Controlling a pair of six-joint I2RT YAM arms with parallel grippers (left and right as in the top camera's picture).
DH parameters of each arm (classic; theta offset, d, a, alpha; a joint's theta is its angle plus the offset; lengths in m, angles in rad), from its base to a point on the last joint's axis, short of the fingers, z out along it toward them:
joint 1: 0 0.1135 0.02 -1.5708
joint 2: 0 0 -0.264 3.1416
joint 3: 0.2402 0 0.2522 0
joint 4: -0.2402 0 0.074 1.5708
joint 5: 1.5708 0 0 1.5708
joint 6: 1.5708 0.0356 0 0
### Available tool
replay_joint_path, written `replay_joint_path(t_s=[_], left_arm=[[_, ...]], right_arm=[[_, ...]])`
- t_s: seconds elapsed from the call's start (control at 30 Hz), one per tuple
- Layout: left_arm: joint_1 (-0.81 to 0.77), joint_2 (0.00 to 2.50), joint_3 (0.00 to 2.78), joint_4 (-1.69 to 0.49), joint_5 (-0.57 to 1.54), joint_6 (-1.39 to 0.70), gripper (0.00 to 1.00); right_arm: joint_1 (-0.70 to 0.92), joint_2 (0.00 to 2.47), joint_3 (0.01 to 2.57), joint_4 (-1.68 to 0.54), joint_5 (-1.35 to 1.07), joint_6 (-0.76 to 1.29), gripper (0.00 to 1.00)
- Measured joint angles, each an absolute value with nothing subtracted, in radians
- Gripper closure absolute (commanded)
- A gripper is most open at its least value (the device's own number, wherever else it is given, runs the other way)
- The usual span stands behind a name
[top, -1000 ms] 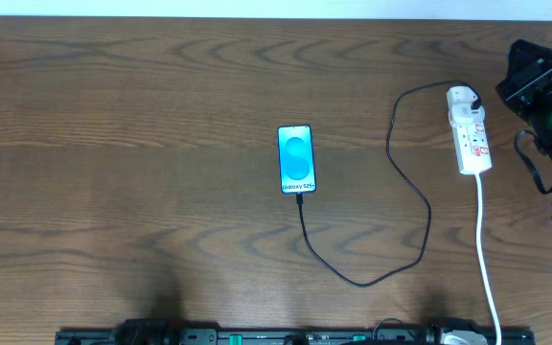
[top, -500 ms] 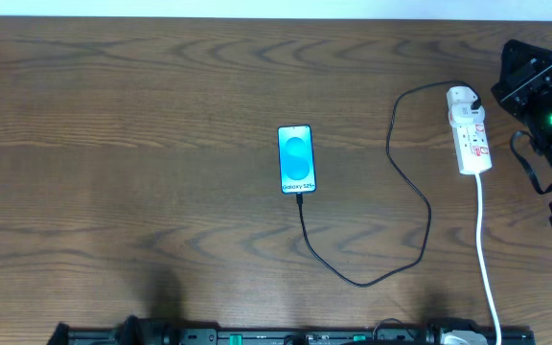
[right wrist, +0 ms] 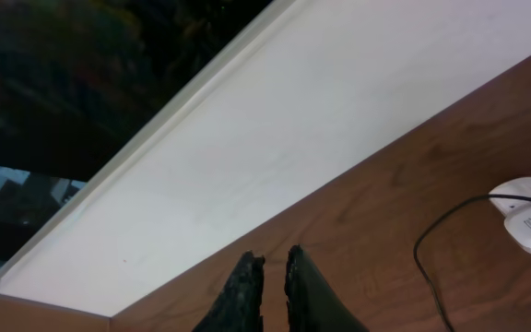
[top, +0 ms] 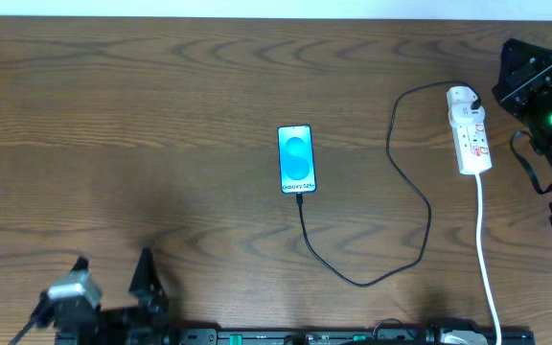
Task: Plug charger to phone and switch on socket
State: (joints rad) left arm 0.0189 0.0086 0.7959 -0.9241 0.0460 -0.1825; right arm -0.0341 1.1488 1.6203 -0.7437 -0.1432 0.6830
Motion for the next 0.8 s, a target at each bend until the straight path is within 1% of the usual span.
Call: replay_joint_path(t_s=[0.33,0.53,0.8], left_arm=[[0.019,0.009,0.609,-0.699,0.046,-0.183,0.02],[0.019,0.009,0.519,-0.611,0.046,-0.186,0.02],[0.019,0.009,0.415,-0.490,0.046,-0.244,0.02]], right_arm=[[-0.034,1.149,1.620,-0.744,-0.143,0.682,0.88],[-0.034,1.149,1.620,-0.744,-0.143,0.680,0.87],[-0.034,1.145,1.620,-0.744,-0.143,0.680,0.87]])
